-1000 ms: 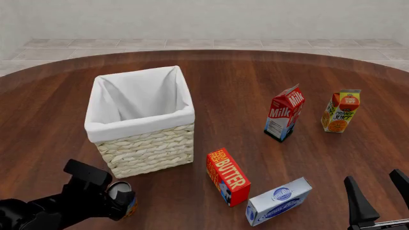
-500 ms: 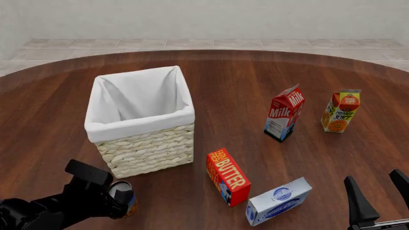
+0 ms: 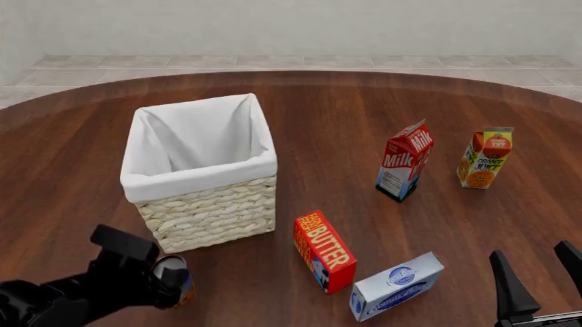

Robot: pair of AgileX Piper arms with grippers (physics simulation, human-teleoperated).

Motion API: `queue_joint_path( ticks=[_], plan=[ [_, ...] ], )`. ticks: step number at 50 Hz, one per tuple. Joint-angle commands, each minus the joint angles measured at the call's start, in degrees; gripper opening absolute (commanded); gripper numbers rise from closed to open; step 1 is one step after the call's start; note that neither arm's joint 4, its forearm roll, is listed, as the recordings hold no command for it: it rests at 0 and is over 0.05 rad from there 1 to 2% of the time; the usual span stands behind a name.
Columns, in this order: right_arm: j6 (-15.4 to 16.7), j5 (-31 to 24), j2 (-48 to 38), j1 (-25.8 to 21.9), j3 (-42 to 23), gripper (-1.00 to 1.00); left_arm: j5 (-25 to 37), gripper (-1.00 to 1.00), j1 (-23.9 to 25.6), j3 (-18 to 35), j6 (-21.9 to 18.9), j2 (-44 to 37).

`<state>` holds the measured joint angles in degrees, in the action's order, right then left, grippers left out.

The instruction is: Pick up the alphabet soup and the tomato sauce, and put them in the basket.

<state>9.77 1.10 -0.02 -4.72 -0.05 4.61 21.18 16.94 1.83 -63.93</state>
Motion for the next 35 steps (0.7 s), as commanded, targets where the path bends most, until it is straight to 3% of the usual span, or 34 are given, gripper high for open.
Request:
queue_joint_path(
  ticks=[1, 16, 35],
  plan=[
    [0.1, 0.0, 0.0, 0.0, 0.0, 1.0, 2.8, -1.0, -0.7, 2.6, -2.3, 2.1],
    [0.3, 0.1, 0.0, -0.1, 0.0, 1.0, 8.0, -1.0, 0.1, 6.8, -4.0, 5.3],
    [0.3, 0.1, 0.0, -0.1, 0.0, 1.0, 11.6, -1.0, 1.9, 8.4, -5.8, 8.2]
  ],
)
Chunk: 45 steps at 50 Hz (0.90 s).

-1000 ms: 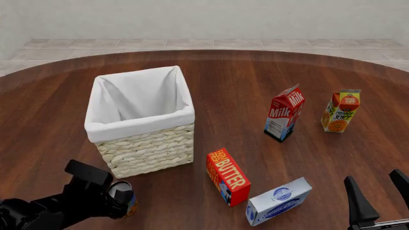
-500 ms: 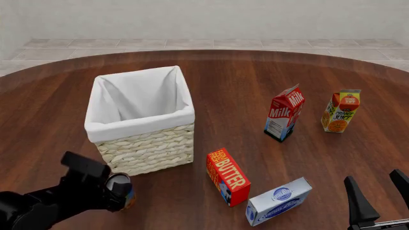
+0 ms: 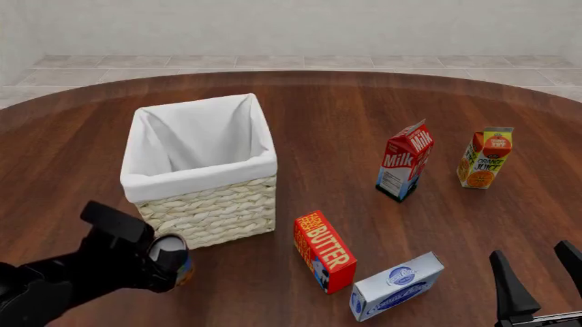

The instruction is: Pick up the alphabet soup and the tomato sauce, and put them in the basket.

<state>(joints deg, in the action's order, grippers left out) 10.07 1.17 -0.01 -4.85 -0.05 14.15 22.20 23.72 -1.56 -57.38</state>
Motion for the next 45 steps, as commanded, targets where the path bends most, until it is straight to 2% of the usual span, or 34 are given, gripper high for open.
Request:
queue_joint_path(
  ticks=[1, 24, 45],
  plan=[
    [0.0, 0.0, 0.0, 0.0, 0.0, 1.0, 2.2, -1.0, 0.8, 1.8, -2.6, 1.6],
    [0.2, 0.0, 0.0, 0.0, 0.0, 1.0, 9.1, -1.0, 3.8, 6.9, -3.4, 5.4],
    [0.4, 0.1, 0.0, -0.1, 0.0, 1.0, 16.0, -1.0, 6.5, 13.7, -6.2, 7.5]
  ],
)
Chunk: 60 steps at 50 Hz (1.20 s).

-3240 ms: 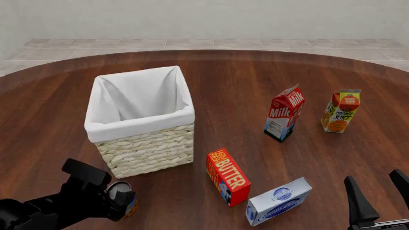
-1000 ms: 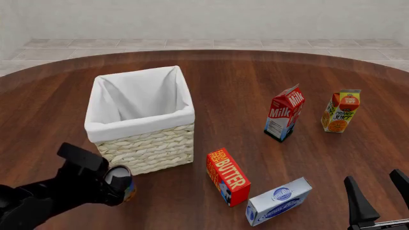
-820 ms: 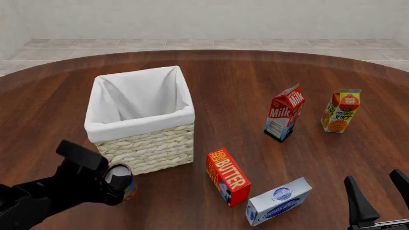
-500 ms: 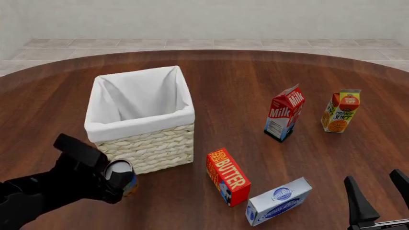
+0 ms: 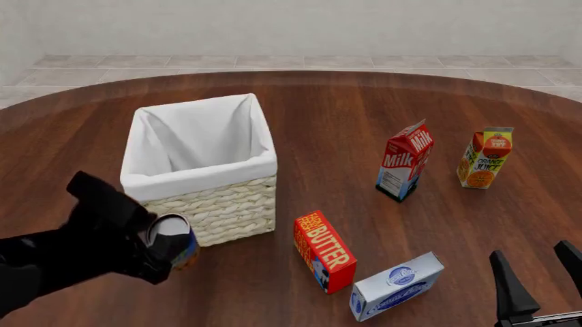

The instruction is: Pick up the alphabet soup and the tomato sauce, and put them in the basket.

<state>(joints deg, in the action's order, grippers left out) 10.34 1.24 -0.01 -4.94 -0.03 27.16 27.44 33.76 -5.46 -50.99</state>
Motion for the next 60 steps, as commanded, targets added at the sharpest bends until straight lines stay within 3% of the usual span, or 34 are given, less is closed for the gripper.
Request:
queue_joint_path(
  ticks=[1, 41, 60],
  plan=[
    [0.1, 0.0, 0.0, 0.0, 0.0, 1.0, 3.3, -1.0, 1.3, 4.1, -2.4, 1.2],
    [0.6, -0.1, 0.0, -0.5, 0.0, 1.0, 11.3, -1.0, 1.4, 17.3, -8.7, 0.7],
    [0.3, -0.2, 0.0, -0.3, 0.0, 1.0, 11.0, -1.0, -3.5, 22.8, -12.2, -3.0]
  ],
)
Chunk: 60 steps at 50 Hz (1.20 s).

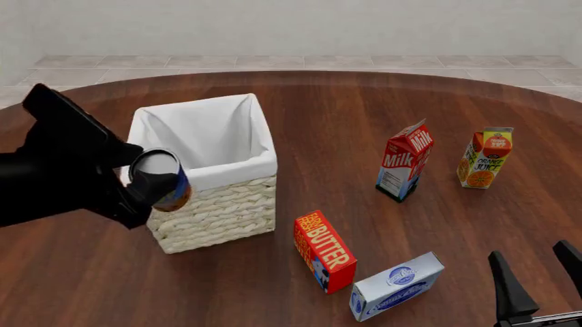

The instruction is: Pick up the alphabet soup and the tomato sauce, and put them in the basket.

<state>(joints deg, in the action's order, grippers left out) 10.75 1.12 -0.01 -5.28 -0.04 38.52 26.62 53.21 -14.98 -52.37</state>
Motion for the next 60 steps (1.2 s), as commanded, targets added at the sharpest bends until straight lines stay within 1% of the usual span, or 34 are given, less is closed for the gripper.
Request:
queue_joint_path(
  ticks=[1, 8, 26, 37, 60],
  plan=[
    [-0.1, -0.1, 0.0, 0.1, 0.0, 1.0, -0.4, -1.0, -2.7, 3.3, -2.7, -1.6],
    [-0.3, -0.2, 0.0, 0.2, 0.0, 1.0, -0.6, -1.0, -4.5, 5.3, -3.7, -3.0],
    [-0.7, -0.3, 0.0, 0.4, 0.0, 1.0, -2.5, -1.0, -6.9, 6.7, -4.4, -6.4],
    [-0.9, -0.4, 0.0, 0.5, 0.0, 1.0, -4.5, -1.0, -9.2, 7.5, -4.9, -8.8],
    [-1.2, -0.5, 0.0, 0.8, 0.0, 1.0, -7.7, -1.0, -11.0, 9.9, -5.6, -13.6]
  ],
)
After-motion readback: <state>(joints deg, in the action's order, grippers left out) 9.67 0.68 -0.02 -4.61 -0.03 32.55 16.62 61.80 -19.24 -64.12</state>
